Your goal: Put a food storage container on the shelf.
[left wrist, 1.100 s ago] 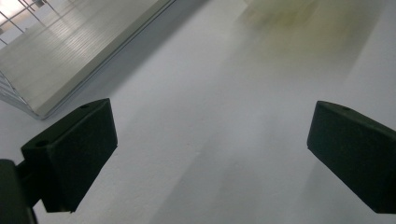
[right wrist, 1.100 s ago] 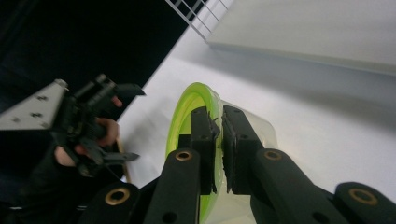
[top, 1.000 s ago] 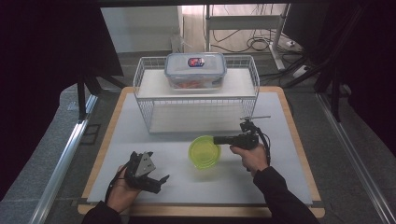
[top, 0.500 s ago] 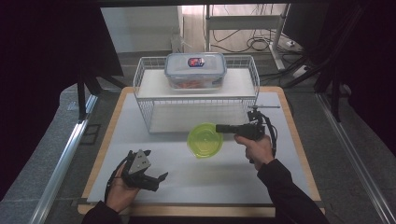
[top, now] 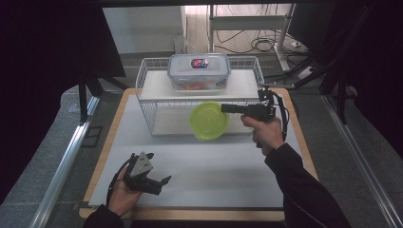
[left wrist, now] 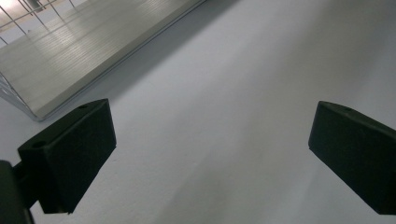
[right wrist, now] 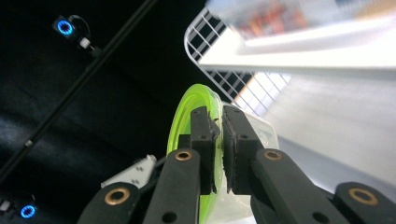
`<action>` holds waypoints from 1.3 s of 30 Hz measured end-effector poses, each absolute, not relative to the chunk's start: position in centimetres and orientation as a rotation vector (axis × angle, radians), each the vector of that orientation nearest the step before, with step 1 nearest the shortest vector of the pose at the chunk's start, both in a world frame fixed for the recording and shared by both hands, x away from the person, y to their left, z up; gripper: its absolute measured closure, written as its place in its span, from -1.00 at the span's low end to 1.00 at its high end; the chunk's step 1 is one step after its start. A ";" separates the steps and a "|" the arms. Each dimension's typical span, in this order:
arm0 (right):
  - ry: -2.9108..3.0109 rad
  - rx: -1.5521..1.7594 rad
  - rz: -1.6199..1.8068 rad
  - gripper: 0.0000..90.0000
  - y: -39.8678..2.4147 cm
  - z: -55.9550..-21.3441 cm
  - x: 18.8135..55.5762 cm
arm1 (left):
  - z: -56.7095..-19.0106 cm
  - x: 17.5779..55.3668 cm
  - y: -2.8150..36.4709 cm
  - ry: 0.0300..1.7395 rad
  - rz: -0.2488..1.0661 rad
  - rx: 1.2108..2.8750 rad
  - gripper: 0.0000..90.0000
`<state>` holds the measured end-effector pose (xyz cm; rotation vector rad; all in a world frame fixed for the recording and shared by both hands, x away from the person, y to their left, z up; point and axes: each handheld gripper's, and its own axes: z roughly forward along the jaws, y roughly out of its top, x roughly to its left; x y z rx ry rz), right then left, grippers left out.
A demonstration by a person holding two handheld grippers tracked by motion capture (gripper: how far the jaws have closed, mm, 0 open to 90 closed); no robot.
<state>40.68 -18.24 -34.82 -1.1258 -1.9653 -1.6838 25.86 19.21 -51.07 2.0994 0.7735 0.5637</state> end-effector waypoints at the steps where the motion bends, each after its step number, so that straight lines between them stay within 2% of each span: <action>1: -1.959 -1.126 -1.688 0.87 -18.2 -34.3 40.8 | -51.1 25.8 19.1 0.779 0.561 2.091 -0.99; 12: -1.867 -1.168 -1.817 0.87 -17.2 -28.0 44.0 | -51.2 25.8 19.0 0.763 0.562 2.114 -0.98; 17: -1.794 -1.267 -1.908 0.86 -16.2 -26.1 46.8 | -51.2 25.8 18.9 0.754 0.559 2.119 -0.98; 28: -1.670 -1.455 -1.986 0.86 -13.4 -26.1 51.8 | -51.4 25.7 18.9 0.743 0.534 2.108 -0.98; 39: -1.739 -1.612 -2.000 0.79 -12.3 -26.6 52.5 | -51.4 25.7 18.6 0.729 0.532 2.124 -0.98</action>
